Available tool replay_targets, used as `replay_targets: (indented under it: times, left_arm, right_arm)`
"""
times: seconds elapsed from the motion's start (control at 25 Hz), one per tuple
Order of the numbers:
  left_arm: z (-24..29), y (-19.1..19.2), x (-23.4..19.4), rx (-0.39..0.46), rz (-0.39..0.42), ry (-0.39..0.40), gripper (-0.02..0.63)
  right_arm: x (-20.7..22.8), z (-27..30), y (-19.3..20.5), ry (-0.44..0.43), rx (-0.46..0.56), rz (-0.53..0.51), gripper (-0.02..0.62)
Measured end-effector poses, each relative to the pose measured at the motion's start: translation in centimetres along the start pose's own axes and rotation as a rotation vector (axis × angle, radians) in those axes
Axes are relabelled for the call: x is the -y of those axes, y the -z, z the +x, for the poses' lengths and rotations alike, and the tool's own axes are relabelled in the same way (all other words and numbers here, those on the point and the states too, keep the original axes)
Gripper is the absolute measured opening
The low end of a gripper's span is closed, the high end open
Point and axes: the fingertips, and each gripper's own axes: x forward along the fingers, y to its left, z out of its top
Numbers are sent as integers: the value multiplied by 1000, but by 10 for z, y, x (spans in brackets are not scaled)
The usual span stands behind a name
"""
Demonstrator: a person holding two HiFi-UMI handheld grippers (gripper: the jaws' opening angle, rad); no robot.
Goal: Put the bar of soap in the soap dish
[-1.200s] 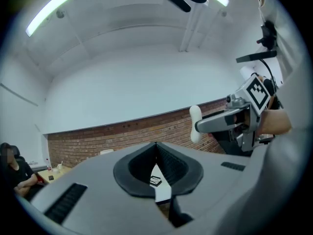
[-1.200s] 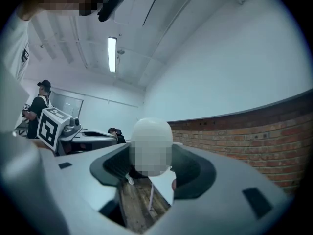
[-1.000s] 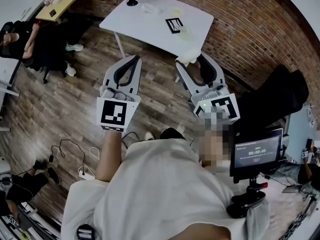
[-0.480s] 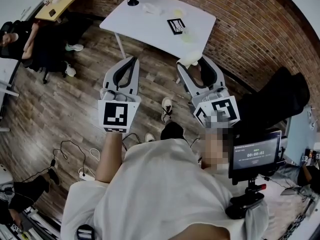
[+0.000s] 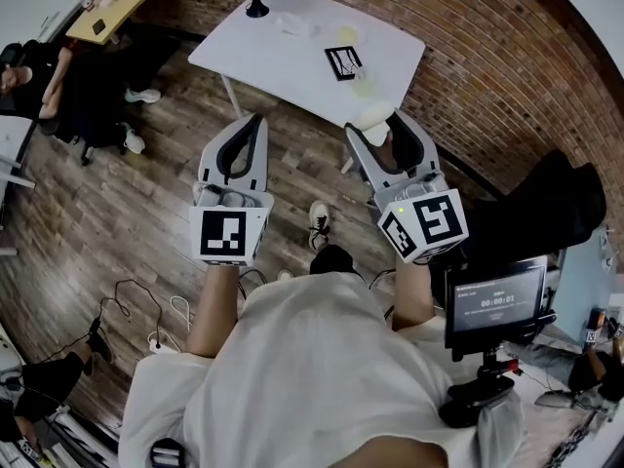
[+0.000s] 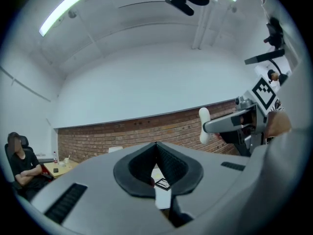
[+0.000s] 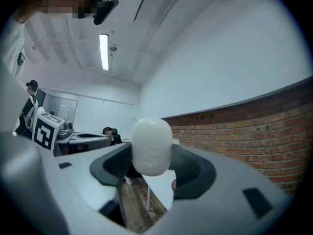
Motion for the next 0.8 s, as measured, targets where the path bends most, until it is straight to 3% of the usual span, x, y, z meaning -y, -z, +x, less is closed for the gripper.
replay_targets:
  times: [0.2,0.44,0.8]
  left_arm:
    - [52,14,-3,-2,3,18,6]
    - [70,11,-7,25,-21,38,6]
    - [148,16,-13,19,-20,51,6]
  right_arm:
    - [38,36,11,-20,1,8,256]
    - [46,51,8,-29,13,12,256]
    - [109,101,13,-54,-6,21,256]
